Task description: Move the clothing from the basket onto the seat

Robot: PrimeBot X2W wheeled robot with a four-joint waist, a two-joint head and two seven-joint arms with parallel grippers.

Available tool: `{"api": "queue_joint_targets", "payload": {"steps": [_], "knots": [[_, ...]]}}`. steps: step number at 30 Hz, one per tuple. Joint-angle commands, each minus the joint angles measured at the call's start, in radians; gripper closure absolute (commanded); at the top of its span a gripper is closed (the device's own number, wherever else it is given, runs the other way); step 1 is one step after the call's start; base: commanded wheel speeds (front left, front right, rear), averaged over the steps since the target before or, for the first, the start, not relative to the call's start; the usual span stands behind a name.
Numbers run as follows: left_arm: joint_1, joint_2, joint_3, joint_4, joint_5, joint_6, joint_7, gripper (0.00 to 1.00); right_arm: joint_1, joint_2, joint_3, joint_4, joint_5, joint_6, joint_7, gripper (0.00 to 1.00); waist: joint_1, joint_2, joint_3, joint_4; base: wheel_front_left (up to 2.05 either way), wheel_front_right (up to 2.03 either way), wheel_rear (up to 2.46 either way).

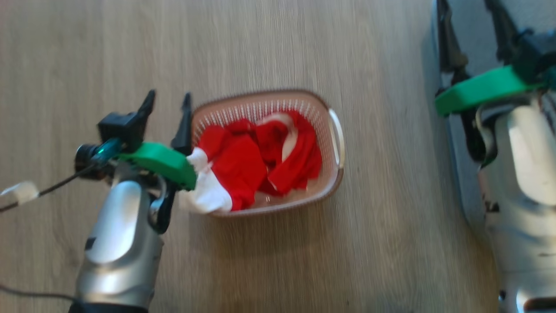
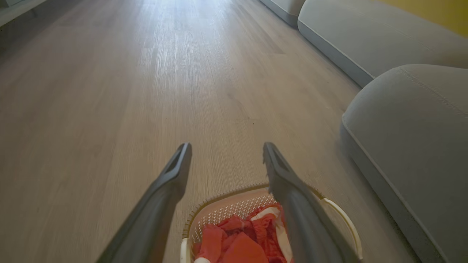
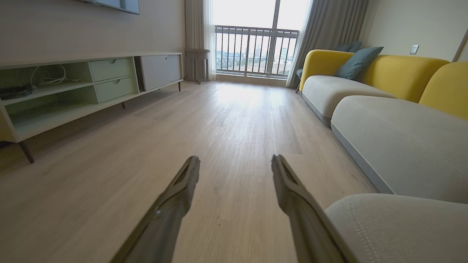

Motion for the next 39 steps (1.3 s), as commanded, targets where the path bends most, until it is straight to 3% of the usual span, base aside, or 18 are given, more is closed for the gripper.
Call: {"api": "queue_joint_targets", "payload": {"steps": [1, 7, 17, 25, 32, 39], "knots": [[-0.037, 0.016, 0.007, -0.018, 0.001, -0.005, -0.012, 0.0, -0.041, 0.004, 0.018, -0.044, -0.006, 0.0, -0.009, 0.0, -0.0003, 0.0, 0.109, -0.019, 0.0, 0.0, 0.0], [-0.103, 0.016, -0.086, 0.033, 0.016, -0.017, -0.012, 0.0, -0.095, 0.01, 0.025, -0.079, -0.012, 0.0, -0.009, 0.0, -0.0003, 0.0, 0.239, -0.041, 0.0, 0.0, 0.0], [-0.249, 0.017, -0.228, 0.25, 0.159, -0.019, -0.012, 0.0, -0.143, 0.021, 0.032, -0.102, -0.022, 0.0, -0.009, 0.0, -0.0003, 0.0, 0.374, -0.074, 0.0, 0.0, 0.0], [-0.4, 0.054, -0.369, 0.576, 0.327, 0.054, 0.012, 0.0, -0.146, 0.045, 0.035, -0.109, -0.02, 0.0, -0.009, 0.0, -0.0003, 0.0, 0.435, -0.113, 0.0, 0.0, 0.0], [-0.482, 0.091, -0.462, 0.708, 0.429, 0.124, 0.129, 0.0, -0.137, 0.058, 0.035, -0.112, -0.015, 0.0, -0.009, 0.0, -0.0003, 0.0, 0.453, -0.129, 0.0, 0.0, 0.0], [-0.507, 0.108, -0.528, 0.734, 0.478, 0.108, 0.246, 0.0, -0.133, 0.069, 0.041, -0.113, -0.012, 0.0, -0.009, 0.0, -0.0003, 0.0, 0.469, -0.138, 0.0, 0.0, 0.0]]}}
